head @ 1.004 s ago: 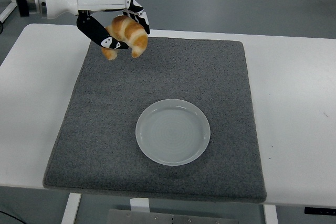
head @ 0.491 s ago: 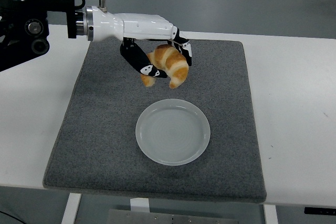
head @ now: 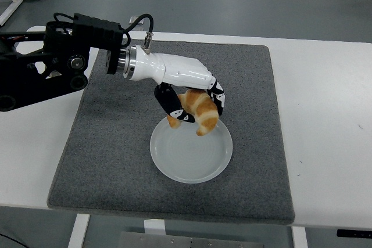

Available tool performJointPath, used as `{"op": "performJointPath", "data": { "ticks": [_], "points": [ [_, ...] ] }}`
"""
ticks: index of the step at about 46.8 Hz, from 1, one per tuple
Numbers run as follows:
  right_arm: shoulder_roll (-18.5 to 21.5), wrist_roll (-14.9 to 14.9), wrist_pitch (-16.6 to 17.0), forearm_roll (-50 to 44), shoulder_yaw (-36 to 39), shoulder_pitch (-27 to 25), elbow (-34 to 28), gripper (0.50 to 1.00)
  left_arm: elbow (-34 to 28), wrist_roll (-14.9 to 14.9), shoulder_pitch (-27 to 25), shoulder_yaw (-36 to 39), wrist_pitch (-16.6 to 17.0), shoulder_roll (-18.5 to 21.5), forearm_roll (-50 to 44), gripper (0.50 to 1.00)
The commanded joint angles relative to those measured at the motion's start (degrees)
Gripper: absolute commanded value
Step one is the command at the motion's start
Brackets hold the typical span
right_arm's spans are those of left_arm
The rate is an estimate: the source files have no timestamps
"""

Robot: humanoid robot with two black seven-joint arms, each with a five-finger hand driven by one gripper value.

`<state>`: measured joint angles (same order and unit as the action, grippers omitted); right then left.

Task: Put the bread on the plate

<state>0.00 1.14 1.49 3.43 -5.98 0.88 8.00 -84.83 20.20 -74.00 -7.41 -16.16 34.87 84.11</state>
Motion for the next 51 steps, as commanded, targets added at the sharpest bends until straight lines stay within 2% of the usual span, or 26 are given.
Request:
{"op": "performJointPath", "data": {
  "ticks": [1,16,32,51],
  "points": [
    [0.00,0.00,0.00,0.00,0.00,0.00,0.00,0.952,0.10,-0.33,0.26,1.08,0.08,-0.59,1.50,0.500],
    [0.00,0.00,0.00,0.00,0.00,0.00,0.00,0.952,3.00,-1.83,4.65,1.52,0.25,-4.81,9.32,0.500],
    [0.00,0.00,0.00,0.00,0.00,0.00,0.00,0.954,4.67,-2.00,6.67,2.66,0.25,-6.40,11.17,0.500],
    [0.00,0.00,0.00,0.00,0.00,0.00,0.00,0.952,5.81,-2.00,7.29,2.67,0.52,-6.48,12.58,0.500]
  ]
}}
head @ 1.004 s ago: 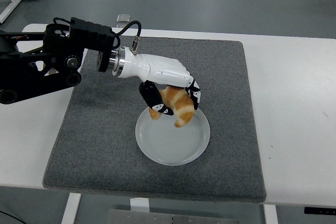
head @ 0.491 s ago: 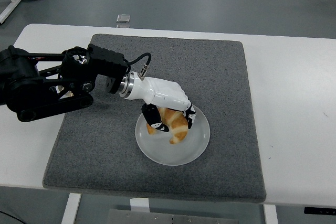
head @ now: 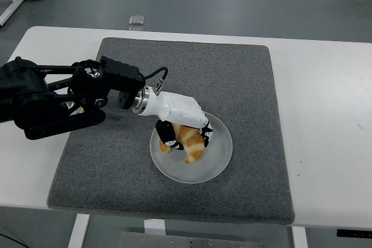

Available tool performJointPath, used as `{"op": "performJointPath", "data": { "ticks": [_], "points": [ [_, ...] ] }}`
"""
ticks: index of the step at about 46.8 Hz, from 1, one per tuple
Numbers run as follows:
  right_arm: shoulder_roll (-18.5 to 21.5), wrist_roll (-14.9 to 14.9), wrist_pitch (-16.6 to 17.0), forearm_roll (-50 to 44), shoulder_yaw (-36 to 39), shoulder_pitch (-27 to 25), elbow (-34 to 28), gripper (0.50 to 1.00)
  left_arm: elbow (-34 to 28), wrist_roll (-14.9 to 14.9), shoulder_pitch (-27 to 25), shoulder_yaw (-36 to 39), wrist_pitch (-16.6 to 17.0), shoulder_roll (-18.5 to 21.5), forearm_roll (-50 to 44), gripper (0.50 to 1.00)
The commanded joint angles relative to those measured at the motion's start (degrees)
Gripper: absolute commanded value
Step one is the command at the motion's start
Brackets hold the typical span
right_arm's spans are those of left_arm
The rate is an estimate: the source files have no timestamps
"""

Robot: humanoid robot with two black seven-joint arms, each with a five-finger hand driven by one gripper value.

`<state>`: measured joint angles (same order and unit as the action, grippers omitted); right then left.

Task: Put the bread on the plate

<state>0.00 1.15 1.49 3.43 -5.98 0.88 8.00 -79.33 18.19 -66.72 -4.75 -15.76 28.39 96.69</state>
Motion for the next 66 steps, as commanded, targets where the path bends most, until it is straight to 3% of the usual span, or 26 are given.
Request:
{"op": "performJointPath", "data": {
  "ticks": [1,23,27,31,38,42,66],
  "points": [
    [0.00,0.00,0.00,0.00,0.00,0.00,0.00,0.952,0.40,0.00,0.01,0.00,0.12,0.00,0.08,0.500],
    [0.00,0.00,0.00,0.00,0.00,0.00,0.00,0.952,0.66,0.00,0.27,0.00,0.29,0.00,-0.01,0.500],
    [0.00,0.00,0.00,0.00,0.00,0.00,0.00,0.952,0.75,0.00,0.27,0.00,0.29,0.00,-0.09,0.621],
    [0.00,0.00,0.00,0.00,0.00,0.00,0.00,0.952,0.93,0.00,0.27,-0.09,0.38,0.00,-0.36,0.848],
    [0.00,0.00,0.00,0.00,0.00,0.00,0.00,0.952,1.10,0.00,0.71,-0.18,0.38,0.00,-0.80,0.953],
    [0.00,0.00,0.00,0.00,0.00,0.00,0.00,0.952,1.01,0.00,0.98,-0.26,0.38,-0.08,-0.89,0.988],
    [0.00,0.00,0.00,0.00,0.00,0.00,0.00,0.952,0.66,0.00,0.36,-3.51,0.73,-0.09,-4.93,0.990]
  ]
}}
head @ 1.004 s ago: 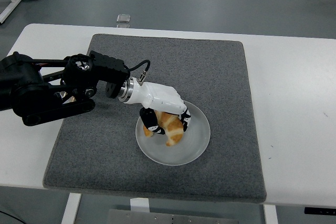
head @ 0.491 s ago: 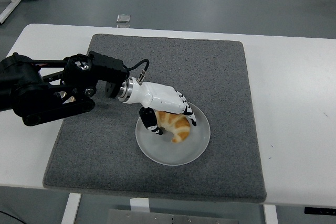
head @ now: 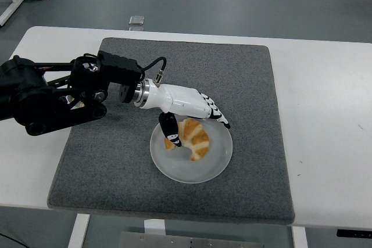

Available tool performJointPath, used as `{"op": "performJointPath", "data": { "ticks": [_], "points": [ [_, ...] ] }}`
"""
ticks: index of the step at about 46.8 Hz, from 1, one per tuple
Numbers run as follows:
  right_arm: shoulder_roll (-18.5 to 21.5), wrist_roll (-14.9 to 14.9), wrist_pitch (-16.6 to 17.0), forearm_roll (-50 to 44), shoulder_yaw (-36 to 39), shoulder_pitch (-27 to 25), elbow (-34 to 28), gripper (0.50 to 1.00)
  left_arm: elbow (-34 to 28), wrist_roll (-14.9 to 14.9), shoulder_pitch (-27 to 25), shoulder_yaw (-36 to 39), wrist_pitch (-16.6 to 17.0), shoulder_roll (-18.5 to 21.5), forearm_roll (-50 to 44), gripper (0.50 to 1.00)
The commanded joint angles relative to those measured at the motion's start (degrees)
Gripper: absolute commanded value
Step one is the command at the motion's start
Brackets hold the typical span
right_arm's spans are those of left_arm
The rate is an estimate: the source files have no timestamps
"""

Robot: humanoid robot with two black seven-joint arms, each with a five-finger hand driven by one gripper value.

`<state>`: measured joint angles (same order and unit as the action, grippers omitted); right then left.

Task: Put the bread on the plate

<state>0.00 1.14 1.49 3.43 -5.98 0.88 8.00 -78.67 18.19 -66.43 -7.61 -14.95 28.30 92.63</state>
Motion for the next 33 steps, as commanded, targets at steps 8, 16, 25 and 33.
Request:
{"op": "performJointPath", "data": {
  "ticks": [8,16,25,33],
  "points": [
    [0.00,0.00,0.00,0.00,0.00,0.00,0.00,0.952,-0.08,0.00,0.69,-3.38,0.01,0.09,-4.91,0.990],
    [0.00,0.00,0.00,0.00,0.00,0.00,0.00,0.954,0.45,0.00,2.18,-6.63,6.06,0.09,-19.57,0.990],
    [0.00,0.00,0.00,0.00,0.00,0.00,0.00,0.952,4.57,0.00,2.36,-8.12,12.92,0.09,-41.72,0.990],
    [0.00,0.00,0.00,0.00,0.00,0.00,0.00,0.952,8.27,0.00,2.36,-9.62,15.65,0.70,-66.24,0.992]
  ]
}}
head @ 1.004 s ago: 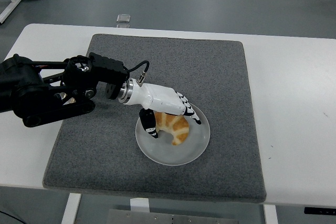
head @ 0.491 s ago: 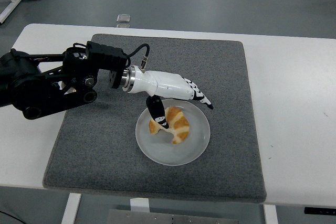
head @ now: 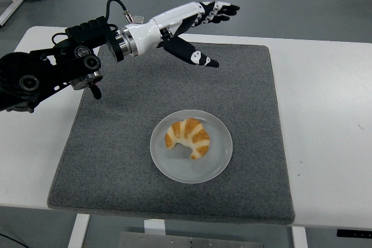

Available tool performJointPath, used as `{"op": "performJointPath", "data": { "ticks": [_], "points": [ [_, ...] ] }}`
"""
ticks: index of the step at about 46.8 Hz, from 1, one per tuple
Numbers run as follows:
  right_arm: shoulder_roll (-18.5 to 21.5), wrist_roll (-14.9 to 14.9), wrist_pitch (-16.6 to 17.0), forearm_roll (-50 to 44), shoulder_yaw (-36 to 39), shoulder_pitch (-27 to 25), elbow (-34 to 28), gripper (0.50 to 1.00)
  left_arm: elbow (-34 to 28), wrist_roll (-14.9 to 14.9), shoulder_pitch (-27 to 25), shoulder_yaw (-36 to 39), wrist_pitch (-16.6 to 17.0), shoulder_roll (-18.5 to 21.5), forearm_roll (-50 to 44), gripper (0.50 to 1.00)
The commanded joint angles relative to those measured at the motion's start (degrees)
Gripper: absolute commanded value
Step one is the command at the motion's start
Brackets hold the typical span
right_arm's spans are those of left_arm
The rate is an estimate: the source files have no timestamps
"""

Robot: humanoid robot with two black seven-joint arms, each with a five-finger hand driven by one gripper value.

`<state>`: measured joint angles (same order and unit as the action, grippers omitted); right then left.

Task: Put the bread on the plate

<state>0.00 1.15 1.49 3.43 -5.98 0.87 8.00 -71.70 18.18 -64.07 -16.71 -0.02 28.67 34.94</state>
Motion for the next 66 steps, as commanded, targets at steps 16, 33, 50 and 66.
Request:
{"op": "performJointPath", "data": {
  "ticks": [16,33,50,66],
  "points": [
    [0.00,0.00,0.00,0.00,0.00,0.01,0.00,0.954,8.67,-0.08,5.53,-8.52,3.88,0.86,-35.37,0.992],
    [0.00,0.00,0.00,0.00,0.00,0.01,0.00,0.952,15.97,-6.93,8.09,-9.40,6.35,0.86,-47.07,0.992],
    [0.00,0.00,0.00,0.00,0.00,0.01,0.00,0.952,22.47,-8.69,8.61,-10.80,5.47,-0.28,-49.45,0.992],
    [0.00,0.00,0.00,0.00,0.00,0.01,0.00,0.952,25.02,-4.04,11.25,-12.47,0.99,-3.27,-48.13,1.000]
  ]
}}
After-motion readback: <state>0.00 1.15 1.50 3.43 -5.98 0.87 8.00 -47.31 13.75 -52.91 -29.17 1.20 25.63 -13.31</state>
